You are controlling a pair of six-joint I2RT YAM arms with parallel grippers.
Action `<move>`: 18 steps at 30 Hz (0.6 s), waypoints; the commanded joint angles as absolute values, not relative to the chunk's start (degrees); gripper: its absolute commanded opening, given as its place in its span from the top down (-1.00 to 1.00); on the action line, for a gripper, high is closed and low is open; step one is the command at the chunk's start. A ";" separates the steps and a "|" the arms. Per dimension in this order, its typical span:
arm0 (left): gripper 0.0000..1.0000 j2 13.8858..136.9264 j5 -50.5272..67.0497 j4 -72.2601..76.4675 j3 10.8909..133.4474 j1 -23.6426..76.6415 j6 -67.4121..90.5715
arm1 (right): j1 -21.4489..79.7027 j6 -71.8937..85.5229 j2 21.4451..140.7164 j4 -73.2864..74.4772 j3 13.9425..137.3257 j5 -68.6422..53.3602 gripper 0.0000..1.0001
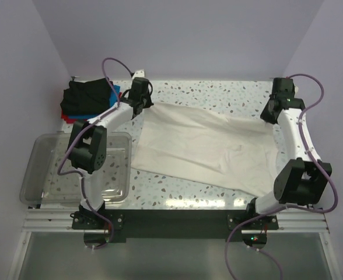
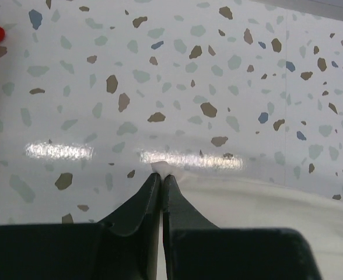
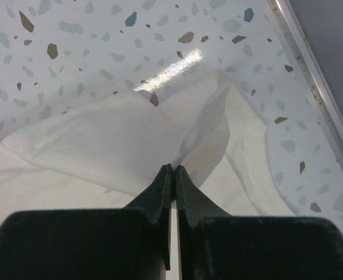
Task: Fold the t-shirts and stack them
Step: Fold the tshirt
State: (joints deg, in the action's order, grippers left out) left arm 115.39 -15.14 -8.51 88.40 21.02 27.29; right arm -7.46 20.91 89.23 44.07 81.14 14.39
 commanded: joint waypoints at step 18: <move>1.00 98.26 -7.74 3.34 65.57 20.57 17.85 | -7.47 19.69 74.80 56.77 69.61 21.18 1.00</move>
State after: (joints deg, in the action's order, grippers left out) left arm 101.69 -9.17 -1.28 66.74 21.02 21.23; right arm -7.44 20.29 77.49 54.37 69.93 18.83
